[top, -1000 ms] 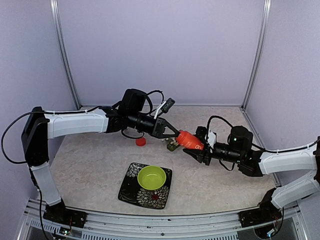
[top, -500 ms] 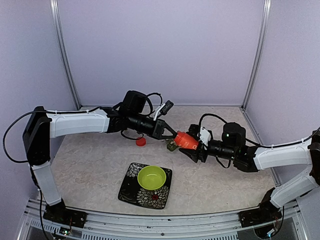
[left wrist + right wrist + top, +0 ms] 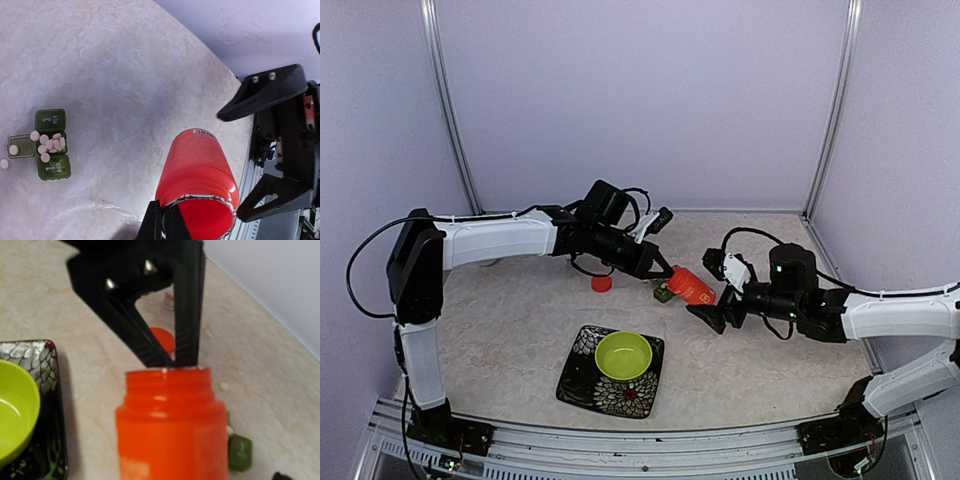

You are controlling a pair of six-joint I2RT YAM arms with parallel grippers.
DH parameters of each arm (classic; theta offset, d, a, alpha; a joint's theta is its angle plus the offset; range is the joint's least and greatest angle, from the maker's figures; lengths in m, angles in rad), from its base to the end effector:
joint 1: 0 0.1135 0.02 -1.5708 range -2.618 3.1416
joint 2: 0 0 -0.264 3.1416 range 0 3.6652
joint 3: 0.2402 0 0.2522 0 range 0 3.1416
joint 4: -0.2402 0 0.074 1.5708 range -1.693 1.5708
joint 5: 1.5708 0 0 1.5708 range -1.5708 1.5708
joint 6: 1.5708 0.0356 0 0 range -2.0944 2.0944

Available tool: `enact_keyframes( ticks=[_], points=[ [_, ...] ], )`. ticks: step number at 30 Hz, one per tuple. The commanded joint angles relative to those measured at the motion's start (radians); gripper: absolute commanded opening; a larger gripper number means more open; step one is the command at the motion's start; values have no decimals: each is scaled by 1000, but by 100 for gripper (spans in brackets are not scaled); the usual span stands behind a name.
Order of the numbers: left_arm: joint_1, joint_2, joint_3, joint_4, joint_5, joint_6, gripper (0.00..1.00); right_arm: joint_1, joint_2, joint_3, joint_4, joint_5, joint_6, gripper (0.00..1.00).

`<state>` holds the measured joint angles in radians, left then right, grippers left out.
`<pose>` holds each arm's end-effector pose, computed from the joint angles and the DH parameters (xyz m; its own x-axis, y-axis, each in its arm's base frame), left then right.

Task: Sort the pills into containers
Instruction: Pass from the right arm to the left, then place the pill bottle at the center of the board.

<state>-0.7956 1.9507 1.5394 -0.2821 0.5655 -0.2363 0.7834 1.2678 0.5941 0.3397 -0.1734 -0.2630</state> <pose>0.2988 -0.3322 0.2492 -0.6436 0.3744 -0.6675 0.7620 0.3952 -0.5130 0.1892 0.1971 0.2238 -0.0136 -0.3749 -0.9270 -0.8431 0.5027 -0.1910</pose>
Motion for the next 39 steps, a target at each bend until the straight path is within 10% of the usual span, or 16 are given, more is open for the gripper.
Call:
enact_keyframes(
  ticks=[1, 18, 39],
  points=[
    [-7, 69, 116, -129, -95, 81, 0, 5, -111, -73, -49, 138, 118, 98],
    [-117, 289, 486, -412, -463, 172, 0, 5, -292, -244, -33, 410, 242, 100],
    [-210, 355, 549, -408, -651, 184, 11, 0, -345, -297, 18, 512, 249, 100]
  ],
)
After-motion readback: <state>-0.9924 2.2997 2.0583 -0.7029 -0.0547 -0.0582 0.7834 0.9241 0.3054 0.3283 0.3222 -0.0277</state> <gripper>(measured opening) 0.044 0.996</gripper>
